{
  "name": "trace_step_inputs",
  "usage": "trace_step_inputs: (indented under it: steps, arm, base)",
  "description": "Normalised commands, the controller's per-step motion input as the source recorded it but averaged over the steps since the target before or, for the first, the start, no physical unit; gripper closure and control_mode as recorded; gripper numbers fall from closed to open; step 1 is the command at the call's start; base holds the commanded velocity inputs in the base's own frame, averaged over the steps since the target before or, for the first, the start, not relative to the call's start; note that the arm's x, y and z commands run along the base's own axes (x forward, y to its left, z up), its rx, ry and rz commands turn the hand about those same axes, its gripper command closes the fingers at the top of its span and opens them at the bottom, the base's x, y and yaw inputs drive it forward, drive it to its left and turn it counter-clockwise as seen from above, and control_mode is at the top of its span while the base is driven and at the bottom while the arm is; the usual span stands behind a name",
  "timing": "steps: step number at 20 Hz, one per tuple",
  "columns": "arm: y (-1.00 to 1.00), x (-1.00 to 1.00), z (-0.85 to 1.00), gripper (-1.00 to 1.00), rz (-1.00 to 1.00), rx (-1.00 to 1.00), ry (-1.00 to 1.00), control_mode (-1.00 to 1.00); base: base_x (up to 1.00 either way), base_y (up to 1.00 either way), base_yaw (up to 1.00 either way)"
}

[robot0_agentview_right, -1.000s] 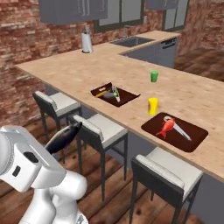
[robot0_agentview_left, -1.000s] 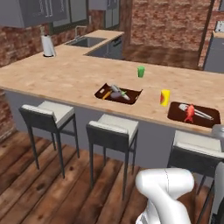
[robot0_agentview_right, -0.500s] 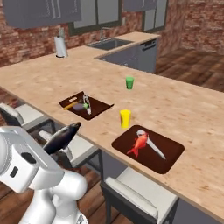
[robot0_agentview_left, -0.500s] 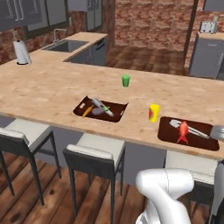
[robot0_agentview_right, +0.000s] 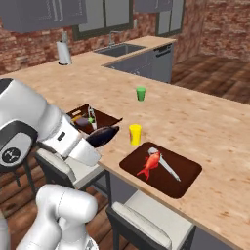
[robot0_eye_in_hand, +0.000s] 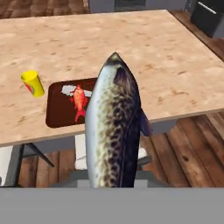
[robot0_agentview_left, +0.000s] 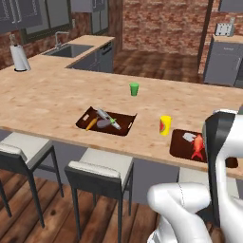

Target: Gather the carrot and eggplant from the fridge and place them on a tray on the dining counter. Then gather the fishs from the fridge and place them on the other tray.

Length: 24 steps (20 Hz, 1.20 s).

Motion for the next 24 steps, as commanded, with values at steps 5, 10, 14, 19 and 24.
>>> trace_step_inputs:
  steps: [5, 10, 14, 19, 24]
  arm:
    - [-0.65, 0.73, -0.13, 1.00, -0.06, 0.00, 0.32, -1.00]
    - [-0.65, 0.52, -0.48, 1.00, -0.01, 0.03, 0.19, -1.00]
    - [-0.37, 0.41, -0.65, 1.00, 0.11, 0.12, 0.00, -1.00]
    - [-0.33, 0.40, -0.58, 1.00, 0.18, 0.16, -0.06, -1.00]
    - [-0.24, 0.56, -0.36, 1.00, 0.14, 0.11, -0.04, -1.00]
  base:
    - [0.00, 0.00, 0.00]
    - [0.00, 0.00, 0.00]
    - [0.00, 0.00, 0.00]
    - [0.00, 0.00, 0.00]
    - [0.00, 0.00, 0.00]
